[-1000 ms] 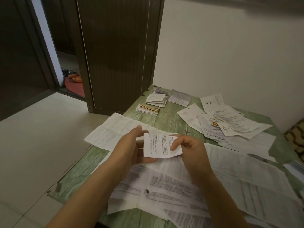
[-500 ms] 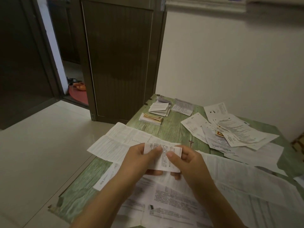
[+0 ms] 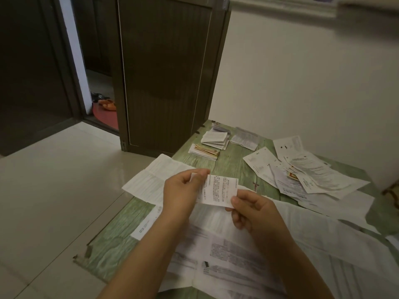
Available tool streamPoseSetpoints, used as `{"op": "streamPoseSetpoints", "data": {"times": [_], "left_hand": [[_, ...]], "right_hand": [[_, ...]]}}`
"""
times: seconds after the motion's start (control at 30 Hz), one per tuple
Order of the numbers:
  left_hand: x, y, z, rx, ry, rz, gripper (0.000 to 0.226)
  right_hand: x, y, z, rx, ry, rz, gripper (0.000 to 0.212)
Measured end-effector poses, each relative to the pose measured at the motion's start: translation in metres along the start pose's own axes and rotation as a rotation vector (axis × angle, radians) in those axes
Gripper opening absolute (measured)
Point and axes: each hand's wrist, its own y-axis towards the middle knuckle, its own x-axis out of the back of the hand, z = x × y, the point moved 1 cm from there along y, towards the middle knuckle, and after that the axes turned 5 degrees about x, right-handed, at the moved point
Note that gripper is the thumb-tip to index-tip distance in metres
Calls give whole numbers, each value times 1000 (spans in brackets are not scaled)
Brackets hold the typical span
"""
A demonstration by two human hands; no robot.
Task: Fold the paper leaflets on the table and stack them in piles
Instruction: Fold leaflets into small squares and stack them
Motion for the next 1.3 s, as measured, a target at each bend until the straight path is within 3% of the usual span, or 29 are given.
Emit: {"op": "streamPoseSetpoints", "data": {"times": [0.13, 0.3, 0.47, 0.6, 0.73, 0.93, 1.3], "left_hand": [[-4, 1, -4, 60, -31, -34, 32], [18, 12, -17, 211, -332, -183, 33], [19, 10, -25, 275, -312, -128, 26], [21, 14, -23, 347, -335, -129, 27], [23, 19, -24, 435, -347, -102, 26], [31, 24, -27, 396, -336, -47, 21], [36, 12, -25, 358, -203, -26, 23]], "right_hand": [[2, -2, 1, -3, -116, -90, 12], [14, 11, 13, -23, -202, -324, 13], [-3, 69, 24, -136, -136, -269, 11], [-28, 134, 20, -328, 85, -265, 10], [-39, 172, 3, -381, -27, -309, 24], [-38, 176, -8, -315, -397, -461, 32], [15, 106, 31, -92, -234, -507, 8]]}}
